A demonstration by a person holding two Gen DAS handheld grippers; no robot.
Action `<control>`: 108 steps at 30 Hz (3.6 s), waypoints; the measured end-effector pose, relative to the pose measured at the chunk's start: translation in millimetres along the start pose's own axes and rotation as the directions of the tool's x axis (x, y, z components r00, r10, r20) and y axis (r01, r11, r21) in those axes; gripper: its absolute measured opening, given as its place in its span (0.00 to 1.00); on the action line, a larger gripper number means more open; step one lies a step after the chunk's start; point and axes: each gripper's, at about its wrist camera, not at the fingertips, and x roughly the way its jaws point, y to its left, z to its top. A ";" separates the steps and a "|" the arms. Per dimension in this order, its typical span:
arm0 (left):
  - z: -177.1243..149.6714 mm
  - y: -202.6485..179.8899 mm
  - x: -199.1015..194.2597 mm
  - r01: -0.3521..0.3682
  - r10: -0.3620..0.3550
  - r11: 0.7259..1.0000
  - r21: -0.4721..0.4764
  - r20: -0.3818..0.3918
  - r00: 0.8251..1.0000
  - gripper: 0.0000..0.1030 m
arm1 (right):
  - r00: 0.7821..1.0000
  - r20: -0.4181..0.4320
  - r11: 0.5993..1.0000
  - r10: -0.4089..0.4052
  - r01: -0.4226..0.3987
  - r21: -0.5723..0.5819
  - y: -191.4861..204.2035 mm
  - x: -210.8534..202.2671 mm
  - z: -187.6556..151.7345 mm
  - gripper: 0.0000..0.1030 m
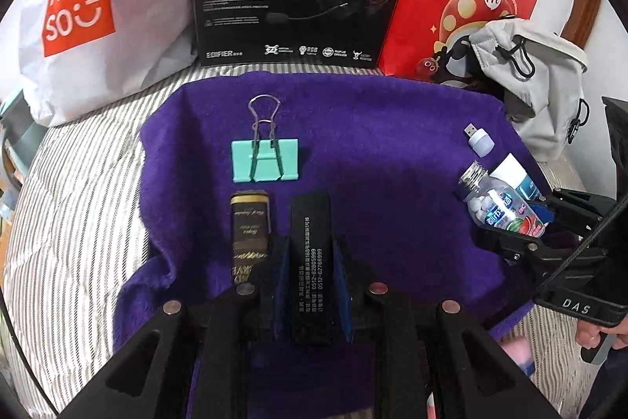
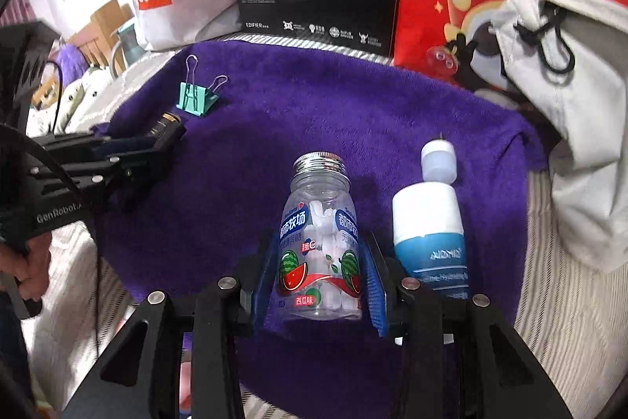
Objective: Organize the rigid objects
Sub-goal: 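Carry black case and clear bottle onto the purple towel while opening both grippers, then grasp the pink tube with left while right moves toward the pink-blue round case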
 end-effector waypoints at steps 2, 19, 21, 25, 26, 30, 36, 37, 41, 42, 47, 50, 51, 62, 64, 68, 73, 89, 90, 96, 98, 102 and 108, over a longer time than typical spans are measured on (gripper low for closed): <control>0.9 -1.8 4.5 -0.009 0.009 1.000 0.006 -0.006 1.000 0.20 | 1.000 0.005 1.000 -0.006 0.006 -0.007 0.2 -0.1 -0.3 0.40; -6.5 -8.5 4.8 -0.059 0.059 0.997 0.059 0.005 0.998 0.20 | 1.000 -0.015 0.998 -0.003 0.002 -0.055 -0.5 -3.0 -2.9 0.40; -9.4 -6.9 3.0 -0.052 0.052 0.997 0.048 0.001 0.999 0.20 | 1.000 -0.021 0.999 -0.002 0.002 -0.044 -2.6 -5.6 -5.0 0.40; -13.8 -3.5 0.1 -0.048 0.048 0.998 0.036 -0.010 0.999 0.20 | 1.000 -0.029 1.000 0.009 -0.010 -0.027 -5.1 -11.0 -10.4 0.40; -15.2 -2.4 -1.3 -0.051 0.051 0.998 0.033 -0.011 0.999 0.20 | 1.000 -0.028 1.000 0.008 -0.009 -0.024 -5.2 -12.7 -11.5 0.40; -19.6 2.0 -7.7 -0.038 0.038 0.999 0.020 -0.015 0.999 0.20 | 1.000 -0.017 1.000 0.012 -0.012 -0.018 -3.5 -22.0 -15.0 0.44; -22.5 3.4 -17.9 -0.027 0.027 1.000 0.003 -0.009 1.000 0.20 | 1.000 -0.013 1.000 0.004 -0.004 -0.007 -2.0 -28.9 -17.4 0.45; -22.9 2.3 -20.2 -0.020 0.020 1.000 0.007 -0.008 1.000 0.20 | 1.000 -0.010 1.000 0.008 -0.008 -0.005 -2.1 -30.9 -18.2 0.45; -25.5 -0.1 -24.0 -0.034 0.034 0.999 0.011 -0.011 0.999 0.21 | 1.000 0.002 1.000 -0.002 0.002 0.006 -3.2 -38.6 -19.9 0.45; -27.0 -0.1 -25.8 -0.034 0.034 0.999 0.009 -0.009 0.999 0.21 | 1.000 0.007 1.000 -0.005 0.005 0.007 -3.4 -41.4 -20.7 0.45; -33.5 -0.2 -40.2 -0.027 0.027 1.000 -0.007 0.014 1.000 0.21 | 0.999 0.035 1.000 -0.016 0.016 0.020 -3.6 -61.4 -29.4 0.45; -39.1 -4.3 -51.0 -0.030 0.030 1.000 -0.002 0.028 0.999 0.21 | 0.998 0.044 0.999 -0.036 0.035 0.029 -2.7 -74.4 -40.1 0.45; -41.5 -6.4 -54.5 -0.030 0.030 1.000 0.001 0.031 0.999 0.21 | 0.998 0.048 0.999 -0.038 0.037 0.032 -2.3 -77.3 -43.2 0.45; -85.5 -35.3 -83.8 0.002 -0.003 1.000 0.014 0.046 0.999 0.21 | 0.997 0.068 0.987 -0.028 0.017 0.157 -2.0 -115.0 -110.2 0.45; -92.1 -44.0 -83.5 0.010 -0.011 1.000 0.024 0.038 0.999 0.21 | 0.997 0.072 0.986 -0.026 0.013 0.169 -1.0 -119.6 -119.4 0.45; -102.9 -64.5 -76.2 0.030 -0.031 0.998 0.047 0.019 0.999 0.21 | 0.996 0.084 0.981 -0.016 -0.001 0.193 0.6 -126.8 -133.1 0.45; -110.0 -81.4 -66.3 0.032 -0.033 0.997 0.070 0.009 0.999 0.22 | 0.995 0.096 0.981 -0.010 -0.009 0.196 5.7 -134.4 -146.3 0.45; -120.5 -80.8 -64.1 -0.066 0.068 0.989 0.135 -0.009 0.998 0.24 | 0.994 0.102 0.978 0.029 -0.050 0.204 11.3 -127.3 -155.0 0.45; -120.4 -82.0 -64.1 -0.069 0.071 0.988 0.141 -0.005 0.997 0.24 | 0.994 0.101 0.978 0.031 -0.052 0.204 11.8 -126.1 -154.9 0.45; -121.4 -88.3 -63.2 -0.048 0.046 0.984 0.169 0.017 0.999 0.16 | 0.995 0.095 0.974 0.031 -0.052 0.222 10.8 -118.3 -152.4 0.45; -121.1 -88.1 -63.6 -0.046 0.044 0.984 0.174 0.014 0.999 0.16 | 0.994 0.097 0.972 0.041 -0.062 0.228 10.5 -113.4 -147.5 0.45; -122.9 -79.9 -66.7 -0.042 0.041 0.987 0.156 0.010 0.999 0.16 | 0.996 0.083 0.975 0.030 -0.048 0.216 13.2 -99.8 -133.0 0.45; -131.5 -60.8 -75.1 -0.052 0.052 0.990 0.127 0.009 0.999 0.16 | 0.997 0.072 0.982 0.033 -0.046 0.185 24.1 -81.5 -113.8 0.45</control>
